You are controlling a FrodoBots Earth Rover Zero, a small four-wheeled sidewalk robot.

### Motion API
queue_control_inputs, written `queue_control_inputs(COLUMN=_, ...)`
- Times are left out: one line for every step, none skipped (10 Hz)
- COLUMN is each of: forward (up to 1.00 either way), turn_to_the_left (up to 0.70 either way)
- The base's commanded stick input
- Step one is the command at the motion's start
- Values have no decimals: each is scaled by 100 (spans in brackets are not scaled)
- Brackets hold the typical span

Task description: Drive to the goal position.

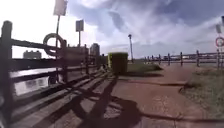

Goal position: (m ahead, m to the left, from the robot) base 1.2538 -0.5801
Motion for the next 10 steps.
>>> queue_control_inputs(forward=0, turn_to_the_left=-85)
queue_control_inputs(forward=0, turn_to_the_left=-85)
queue_control_inputs(forward=0, turn_to_the_left=-85)
queue_control_inputs(forward=0, turn_to_the_left=-85)
queue_control_inputs(forward=0, turn_to_the_left=-85)
queue_control_inputs(forward=0, turn_to_the_left=-85)
queue_control_inputs(forward=0, turn_to_the_left=-85)
queue_control_inputs(forward=0, turn_to_the_left=-85)
queue_control_inputs(forward=0, turn_to_the_left=-85)
queue_control_inputs(forward=0, turn_to_the_left=-85)
